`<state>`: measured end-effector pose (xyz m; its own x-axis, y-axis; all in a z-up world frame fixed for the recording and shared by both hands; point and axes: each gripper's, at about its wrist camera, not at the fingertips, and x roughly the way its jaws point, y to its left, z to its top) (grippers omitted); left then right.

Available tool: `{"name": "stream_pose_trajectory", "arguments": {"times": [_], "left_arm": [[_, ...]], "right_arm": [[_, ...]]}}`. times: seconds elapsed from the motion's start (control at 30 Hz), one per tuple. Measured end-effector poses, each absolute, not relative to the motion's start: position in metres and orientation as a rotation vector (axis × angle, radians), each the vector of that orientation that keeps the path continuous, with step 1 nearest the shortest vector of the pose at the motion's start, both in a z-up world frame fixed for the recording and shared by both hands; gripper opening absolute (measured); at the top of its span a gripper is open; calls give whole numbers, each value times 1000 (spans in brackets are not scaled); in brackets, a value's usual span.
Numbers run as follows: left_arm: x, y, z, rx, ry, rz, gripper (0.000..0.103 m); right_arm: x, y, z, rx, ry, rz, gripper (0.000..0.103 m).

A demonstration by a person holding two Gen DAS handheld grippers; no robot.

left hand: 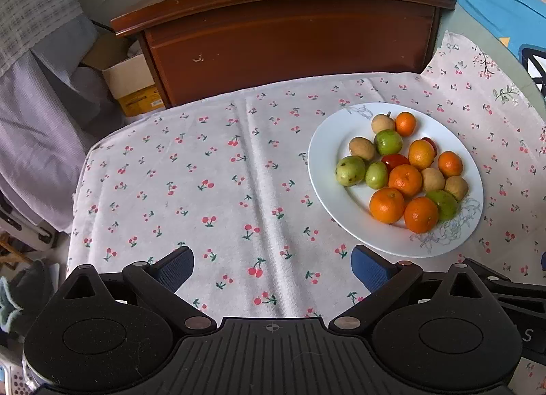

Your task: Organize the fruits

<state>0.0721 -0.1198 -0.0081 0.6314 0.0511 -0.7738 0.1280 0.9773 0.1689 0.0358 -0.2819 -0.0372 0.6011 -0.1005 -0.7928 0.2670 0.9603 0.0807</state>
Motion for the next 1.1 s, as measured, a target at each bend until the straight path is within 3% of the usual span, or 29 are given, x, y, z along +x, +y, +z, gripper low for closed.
{"name": "stream_pose_trajectory", "arguments": {"times": [0.73,1.1], "left_arm": [[46,-101,-11,187,894,-30,100],[22,-91,3,170,842,-97,100]], "right_arm": [[15,-274,-48,229,894,-138,99],[-5,-283,-80,295,887,-295,99]]}}
